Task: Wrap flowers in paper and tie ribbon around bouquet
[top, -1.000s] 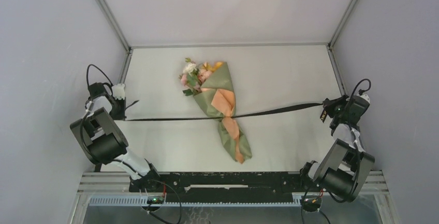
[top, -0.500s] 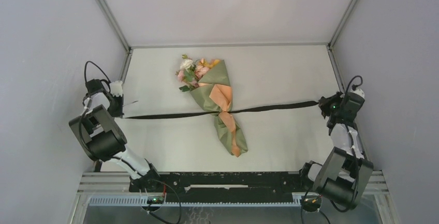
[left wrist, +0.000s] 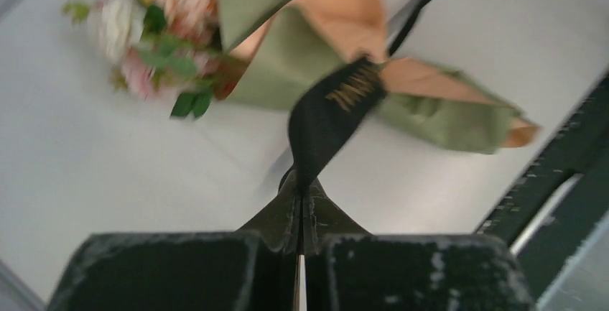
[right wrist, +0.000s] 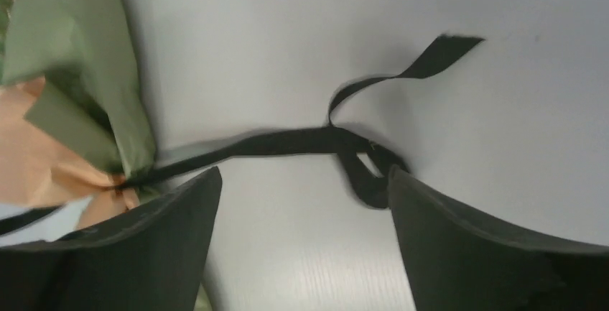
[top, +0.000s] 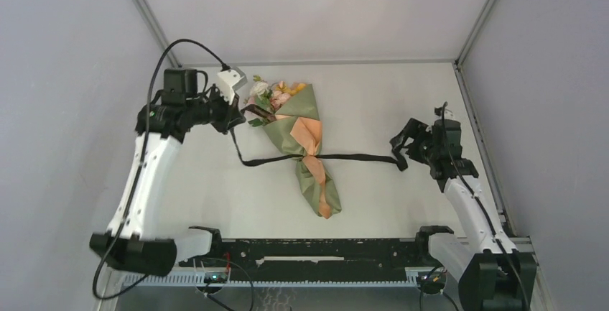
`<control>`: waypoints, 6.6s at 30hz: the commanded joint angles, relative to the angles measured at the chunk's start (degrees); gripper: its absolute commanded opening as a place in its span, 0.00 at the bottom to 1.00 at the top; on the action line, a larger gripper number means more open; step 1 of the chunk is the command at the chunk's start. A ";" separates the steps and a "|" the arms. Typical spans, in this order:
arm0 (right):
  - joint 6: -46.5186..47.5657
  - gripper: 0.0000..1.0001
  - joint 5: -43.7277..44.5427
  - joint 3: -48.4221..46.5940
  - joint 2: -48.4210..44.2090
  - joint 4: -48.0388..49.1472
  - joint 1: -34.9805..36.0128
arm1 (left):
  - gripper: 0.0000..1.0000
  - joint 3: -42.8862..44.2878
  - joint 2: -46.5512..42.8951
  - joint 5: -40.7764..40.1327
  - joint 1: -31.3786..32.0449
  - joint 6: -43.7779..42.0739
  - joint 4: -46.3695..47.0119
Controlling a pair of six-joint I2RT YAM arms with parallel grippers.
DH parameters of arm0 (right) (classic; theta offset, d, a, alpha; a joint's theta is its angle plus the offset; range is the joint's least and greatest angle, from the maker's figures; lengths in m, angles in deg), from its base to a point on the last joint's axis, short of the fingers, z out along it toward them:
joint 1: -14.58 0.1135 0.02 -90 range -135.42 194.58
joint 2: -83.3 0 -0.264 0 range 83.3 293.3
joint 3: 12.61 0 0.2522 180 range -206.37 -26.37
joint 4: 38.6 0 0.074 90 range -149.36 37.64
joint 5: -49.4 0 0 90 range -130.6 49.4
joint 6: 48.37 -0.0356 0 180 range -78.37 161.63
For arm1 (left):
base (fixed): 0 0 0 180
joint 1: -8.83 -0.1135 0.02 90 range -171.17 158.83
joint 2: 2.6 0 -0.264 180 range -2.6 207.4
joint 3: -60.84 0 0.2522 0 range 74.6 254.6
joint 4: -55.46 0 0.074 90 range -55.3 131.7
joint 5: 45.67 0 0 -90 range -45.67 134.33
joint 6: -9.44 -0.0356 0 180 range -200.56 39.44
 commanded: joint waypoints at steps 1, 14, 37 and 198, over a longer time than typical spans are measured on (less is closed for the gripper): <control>3.85 0.99 7.07 -7.46 -3.18 -11.67 7.97 | 0.00 6.73 -8.88 10.08 4.88 5.38 -6.46; 43.92 1.00 -27.42 -8.61 12.17 38.76 48.22 | 0.00 13.91 -20.16 21.95 5.64 23.01 -2.02; 29.29 0.00 -26.06 -24.92 42.33 45.45 47.68 | 0.00 17.57 -21.21 11.62 5.36 23.87 -7.36; 66.09 0.95 -46.85 -22.63 36.43 23.51 41.46 | 0.00 -61.68 3.14 8.22 25.58 0.20 95.88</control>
